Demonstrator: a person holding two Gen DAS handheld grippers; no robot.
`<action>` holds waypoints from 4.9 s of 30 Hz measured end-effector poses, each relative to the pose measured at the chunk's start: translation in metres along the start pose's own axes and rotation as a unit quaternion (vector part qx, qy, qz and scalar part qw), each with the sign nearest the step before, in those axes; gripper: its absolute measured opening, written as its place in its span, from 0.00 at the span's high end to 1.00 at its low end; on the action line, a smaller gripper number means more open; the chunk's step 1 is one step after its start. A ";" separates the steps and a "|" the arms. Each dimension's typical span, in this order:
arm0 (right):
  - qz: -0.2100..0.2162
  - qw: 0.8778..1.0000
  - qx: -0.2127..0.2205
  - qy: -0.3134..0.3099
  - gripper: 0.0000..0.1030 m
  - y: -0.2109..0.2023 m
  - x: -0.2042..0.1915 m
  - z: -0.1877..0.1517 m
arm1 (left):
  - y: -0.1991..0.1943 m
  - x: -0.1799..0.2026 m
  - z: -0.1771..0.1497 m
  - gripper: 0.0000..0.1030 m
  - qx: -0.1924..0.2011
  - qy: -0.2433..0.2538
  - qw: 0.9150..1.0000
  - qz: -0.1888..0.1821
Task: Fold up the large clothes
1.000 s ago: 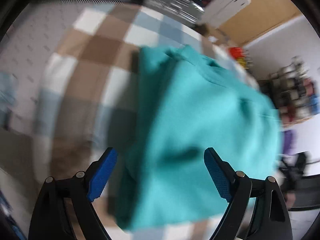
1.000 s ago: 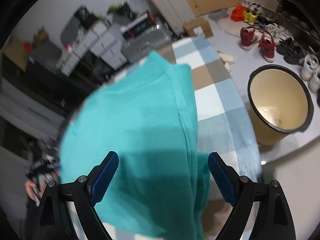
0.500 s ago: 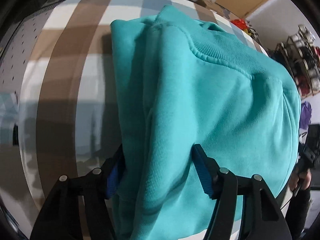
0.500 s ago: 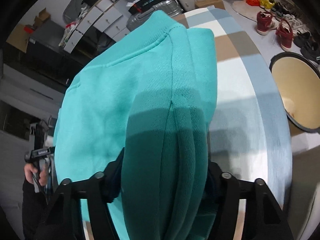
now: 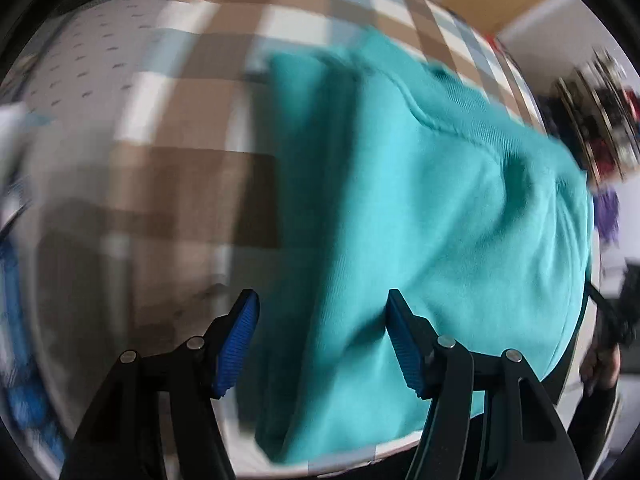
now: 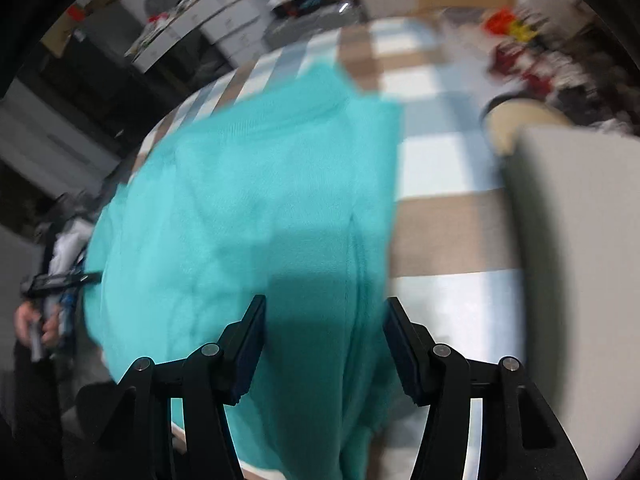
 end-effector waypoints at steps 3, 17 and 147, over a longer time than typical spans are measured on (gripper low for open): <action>-0.041 0.995 0.076 -0.045 0.50 -0.055 -0.023 0.012 | -0.046 0.006 -0.007 0.42 0.075 0.030 0.996 0.033; -0.143 0.962 0.004 -0.232 0.45 0.060 -0.157 -0.014 | 0.026 0.117 -0.046 0.27 0.064 0.172 0.983 0.002; -0.100 0.983 -0.036 -0.151 0.72 0.093 -0.175 0.092 | -0.015 0.063 -0.008 0.30 0.094 0.181 0.976 -0.074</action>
Point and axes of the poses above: each gripper's, at about its wrist camera, not at the fingertips, and y roughly the way its jaws point, x to its right, z to its top, the point moved 10 cm from there along y, roughly the way its jaws point, and after that the axes turned 5 degrees about -y, right-handed, at the moved point
